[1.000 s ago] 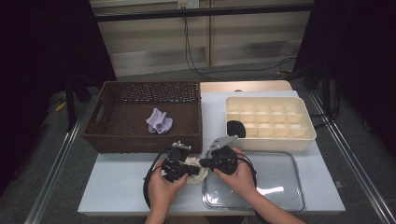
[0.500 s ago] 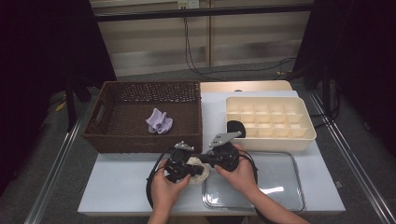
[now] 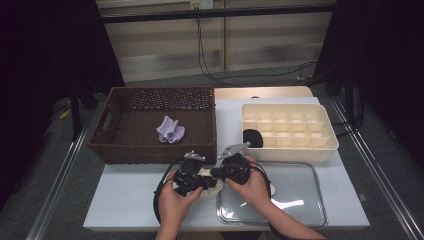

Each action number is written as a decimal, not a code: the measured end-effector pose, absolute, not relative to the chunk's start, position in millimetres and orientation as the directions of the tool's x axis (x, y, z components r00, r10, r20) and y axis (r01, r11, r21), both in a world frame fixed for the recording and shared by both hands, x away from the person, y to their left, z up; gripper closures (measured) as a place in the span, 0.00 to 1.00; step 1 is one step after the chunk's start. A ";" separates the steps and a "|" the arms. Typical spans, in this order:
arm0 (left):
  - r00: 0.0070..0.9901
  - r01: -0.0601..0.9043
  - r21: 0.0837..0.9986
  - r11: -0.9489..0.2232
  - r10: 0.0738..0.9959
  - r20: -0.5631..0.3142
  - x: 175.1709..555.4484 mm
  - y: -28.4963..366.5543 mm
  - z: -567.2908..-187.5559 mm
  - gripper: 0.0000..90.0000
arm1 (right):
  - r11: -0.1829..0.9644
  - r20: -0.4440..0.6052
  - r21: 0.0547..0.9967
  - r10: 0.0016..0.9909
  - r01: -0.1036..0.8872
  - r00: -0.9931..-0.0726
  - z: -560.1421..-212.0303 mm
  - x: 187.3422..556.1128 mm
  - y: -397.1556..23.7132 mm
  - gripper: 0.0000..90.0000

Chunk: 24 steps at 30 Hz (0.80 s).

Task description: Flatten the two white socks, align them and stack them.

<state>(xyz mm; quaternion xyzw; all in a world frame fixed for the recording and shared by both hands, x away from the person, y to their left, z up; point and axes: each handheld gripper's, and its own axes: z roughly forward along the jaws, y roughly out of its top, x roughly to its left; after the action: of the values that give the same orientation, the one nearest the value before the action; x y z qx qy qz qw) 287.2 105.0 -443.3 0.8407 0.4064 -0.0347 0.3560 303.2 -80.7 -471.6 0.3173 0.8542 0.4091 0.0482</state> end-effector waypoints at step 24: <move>0.575 0.769 0.540 -0.342 0.740 -0.349 293.5 128.8 -466.5 0.62 | 0.451 0.153 0.746 0.600 0.490 -0.785 -471.8 296.3 -85.2 0.98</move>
<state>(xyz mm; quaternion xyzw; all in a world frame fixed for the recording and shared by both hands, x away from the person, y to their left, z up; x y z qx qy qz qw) 293.5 128.8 -466.5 0.8190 0.4607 -0.0208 0.3413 296.3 -85.2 -471.8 0.3209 0.8493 0.4140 0.0663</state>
